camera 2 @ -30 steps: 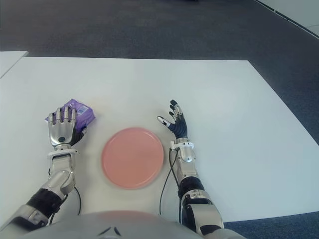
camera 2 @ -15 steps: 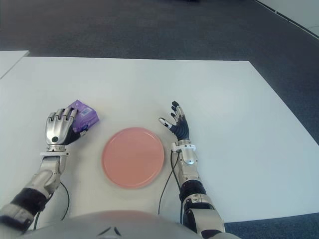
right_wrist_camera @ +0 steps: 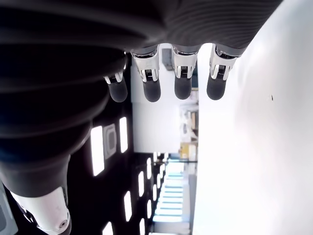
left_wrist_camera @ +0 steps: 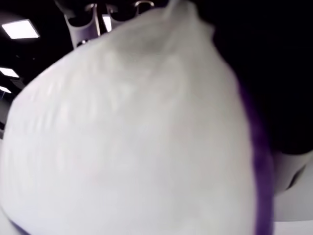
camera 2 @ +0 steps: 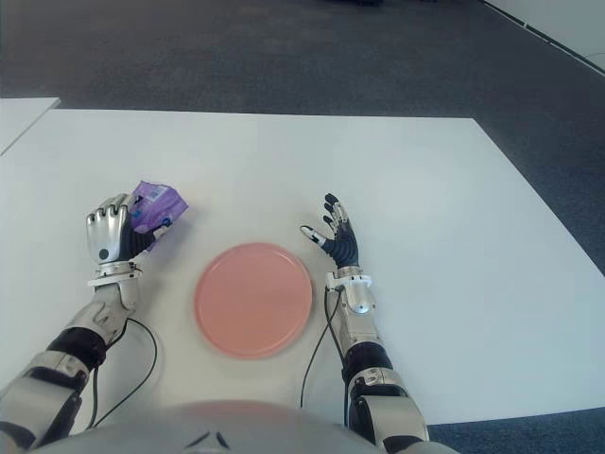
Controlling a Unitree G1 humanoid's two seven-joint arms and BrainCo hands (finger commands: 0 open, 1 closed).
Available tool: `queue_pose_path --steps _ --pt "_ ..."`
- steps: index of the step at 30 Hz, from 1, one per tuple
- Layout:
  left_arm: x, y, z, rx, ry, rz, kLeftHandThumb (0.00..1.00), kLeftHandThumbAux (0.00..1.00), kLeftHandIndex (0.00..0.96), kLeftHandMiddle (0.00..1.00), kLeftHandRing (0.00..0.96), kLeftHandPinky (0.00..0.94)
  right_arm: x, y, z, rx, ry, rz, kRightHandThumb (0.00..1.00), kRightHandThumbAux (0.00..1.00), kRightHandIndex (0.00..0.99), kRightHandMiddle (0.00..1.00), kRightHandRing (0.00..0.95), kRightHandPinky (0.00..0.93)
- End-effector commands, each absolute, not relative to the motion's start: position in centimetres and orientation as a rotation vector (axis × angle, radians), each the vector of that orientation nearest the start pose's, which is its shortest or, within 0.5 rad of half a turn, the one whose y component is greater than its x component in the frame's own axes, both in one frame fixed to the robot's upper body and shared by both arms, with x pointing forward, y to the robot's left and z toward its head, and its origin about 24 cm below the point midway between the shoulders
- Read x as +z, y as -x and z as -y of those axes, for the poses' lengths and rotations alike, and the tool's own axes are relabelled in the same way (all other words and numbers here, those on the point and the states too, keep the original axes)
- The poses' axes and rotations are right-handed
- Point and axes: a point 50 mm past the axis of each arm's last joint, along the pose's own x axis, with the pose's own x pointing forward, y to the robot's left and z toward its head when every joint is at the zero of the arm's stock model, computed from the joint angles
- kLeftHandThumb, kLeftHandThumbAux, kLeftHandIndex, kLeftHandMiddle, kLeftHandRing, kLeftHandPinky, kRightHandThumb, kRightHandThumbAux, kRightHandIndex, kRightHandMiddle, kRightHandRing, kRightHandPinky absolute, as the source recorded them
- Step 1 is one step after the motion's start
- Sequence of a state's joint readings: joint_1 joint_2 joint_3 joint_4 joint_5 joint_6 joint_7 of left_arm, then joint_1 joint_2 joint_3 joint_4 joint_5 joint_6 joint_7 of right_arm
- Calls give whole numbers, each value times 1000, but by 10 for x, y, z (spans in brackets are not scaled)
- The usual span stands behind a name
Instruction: Put the tissue paper into the plate.
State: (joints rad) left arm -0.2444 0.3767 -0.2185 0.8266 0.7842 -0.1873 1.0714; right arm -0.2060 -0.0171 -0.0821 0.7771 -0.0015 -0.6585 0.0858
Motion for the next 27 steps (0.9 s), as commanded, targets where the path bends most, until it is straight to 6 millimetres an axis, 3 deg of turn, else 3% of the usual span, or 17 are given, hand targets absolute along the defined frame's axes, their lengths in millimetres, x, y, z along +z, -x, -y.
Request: queue_pose_path --steps 1,27 --pt "-29 -249 -217 479 -1188 200 751 697 443 867 858 838 -63 -225 157 24 -11 -131 0 713 0 0 0 0" --pt "-18 -270 -210 514 -1191 232 749 697 443 866 860 853 -62 -228 155 23 -26 -123 0 732 0 0 0 0"
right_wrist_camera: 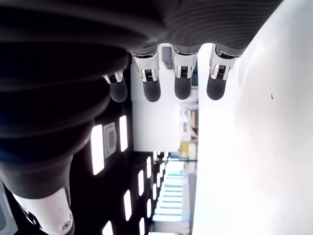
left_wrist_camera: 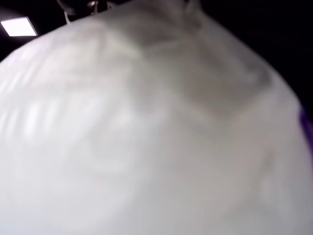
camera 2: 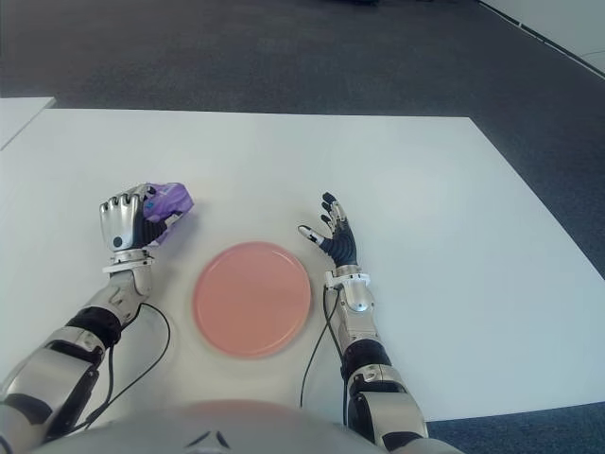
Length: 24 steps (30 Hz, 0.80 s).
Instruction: Put the tissue paper into the plate.
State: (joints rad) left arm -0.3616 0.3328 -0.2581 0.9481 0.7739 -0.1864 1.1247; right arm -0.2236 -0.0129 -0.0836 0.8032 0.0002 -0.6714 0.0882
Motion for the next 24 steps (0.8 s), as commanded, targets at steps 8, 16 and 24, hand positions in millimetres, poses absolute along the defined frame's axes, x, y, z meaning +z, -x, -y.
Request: queue_pose_path --steps 8,16,24 --pt "-8 -278 -219 539 -1191 248 749 697 443 864 858 844 -63 -230 153 22 -37 -124 0 727 0 0 0 0" --pt "26 -295 -223 598 -1102 339 749 697 444 854 852 849 -63 -232 150 14 -50 -135 0 727 0 0 0 0" --pt "62 -309 -219 601 -1057 395 748 697 444 853 854 855 -63 -234 148 6 -50 -143 0 729 0 0 0 0"
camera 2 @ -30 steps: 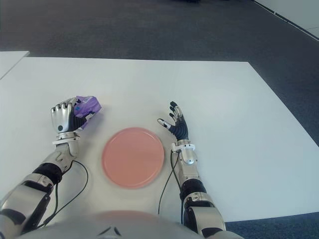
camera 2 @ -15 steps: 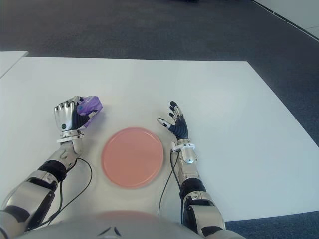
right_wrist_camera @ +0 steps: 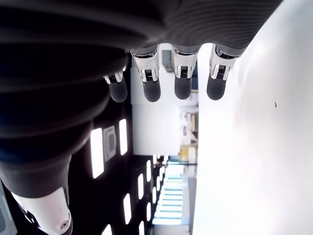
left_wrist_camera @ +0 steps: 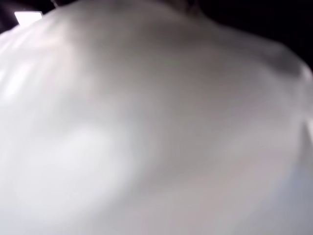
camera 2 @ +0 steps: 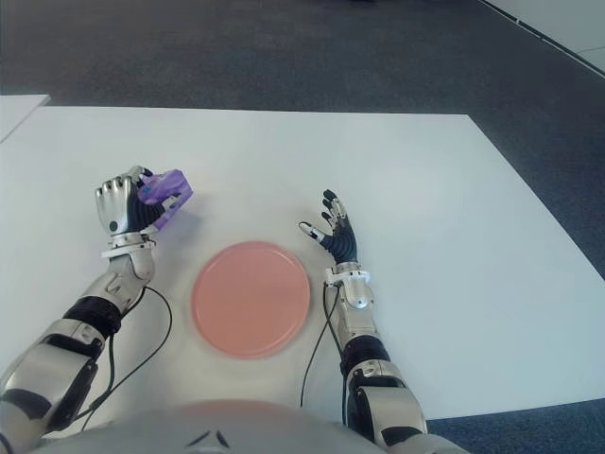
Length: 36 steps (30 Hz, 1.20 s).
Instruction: Put the tissue paper into the plate.
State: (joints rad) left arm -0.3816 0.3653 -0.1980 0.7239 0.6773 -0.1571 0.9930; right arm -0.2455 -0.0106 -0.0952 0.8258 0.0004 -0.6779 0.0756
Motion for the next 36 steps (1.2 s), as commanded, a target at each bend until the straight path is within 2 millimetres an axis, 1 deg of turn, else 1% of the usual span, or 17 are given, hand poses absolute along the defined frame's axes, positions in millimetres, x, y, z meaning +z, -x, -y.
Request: queue_pose_path --steps 1,7,8,11,18,26,30,36 --pt "66 -311 -220 591 -1061 405 748 697 444 853 854 854 -63 -234 148 5 -50 -142 0 729 0 0 0 0" --pt "86 -317 -222 538 -1078 454 748 697 444 859 861 862 -63 -235 146 -3 -56 -146 0 732 0 0 0 0" --pt "93 -319 -223 525 -1087 487 748 697 444 860 862 861 -63 -236 146 -6 -58 -148 0 732 0 0 0 0" --pt "105 -322 -223 503 -1114 550 748 697 444 863 862 852 -62 -237 146 -13 -61 -153 0 728 0 0 0 0" --pt "125 -322 -218 458 -1204 659 747 696 444 852 851 828 -63 -238 144 -24 -63 -162 0 718 0 0 0 0" --pt "138 -320 -216 436 -1248 723 747 695 444 841 842 810 -63 -238 143 -28 -66 -162 0 712 0 0 0 0" --pt "143 -320 -214 432 -1267 752 747 695 444 844 847 839 -62 -238 143 -28 -70 -160 0 720 0 0 0 0" --pt "150 -321 -213 416 -1257 778 747 695 444 844 846 830 -63 -238 142 -31 -73 -160 0 732 0 0 0 0"
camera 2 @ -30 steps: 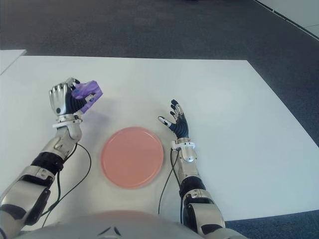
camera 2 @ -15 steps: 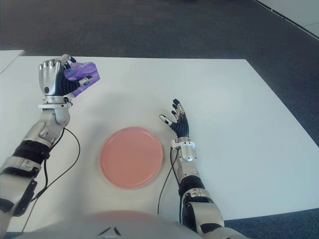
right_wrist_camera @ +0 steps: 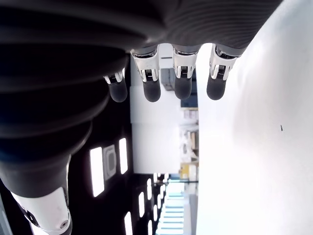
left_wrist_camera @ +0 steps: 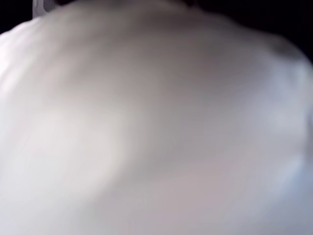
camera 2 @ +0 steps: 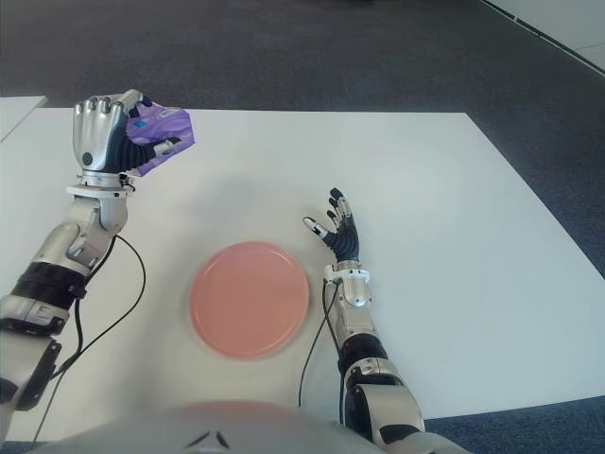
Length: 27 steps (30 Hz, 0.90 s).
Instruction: Put the tissue paper into the plate.
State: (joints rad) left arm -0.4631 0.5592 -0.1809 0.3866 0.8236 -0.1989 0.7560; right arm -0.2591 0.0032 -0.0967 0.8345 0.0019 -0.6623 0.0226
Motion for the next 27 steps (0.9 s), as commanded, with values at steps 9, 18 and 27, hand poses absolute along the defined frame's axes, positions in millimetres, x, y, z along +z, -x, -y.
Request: queue_pose_path --steps 9,18,27 --pt "161 -319 -198 339 -1183 828 747 695 444 852 856 858 -63 -239 143 -38 -65 -166 0 721 0 0 0 0" --pt "162 -298 -164 180 -1154 945 748 695 444 863 868 875 -64 -238 143 -29 -66 -163 0 704 0 0 0 0" --pt "158 -267 -142 -46 -1109 953 750 695 444 861 864 869 -65 -239 143 -30 -62 -173 0 671 0 0 0 0"
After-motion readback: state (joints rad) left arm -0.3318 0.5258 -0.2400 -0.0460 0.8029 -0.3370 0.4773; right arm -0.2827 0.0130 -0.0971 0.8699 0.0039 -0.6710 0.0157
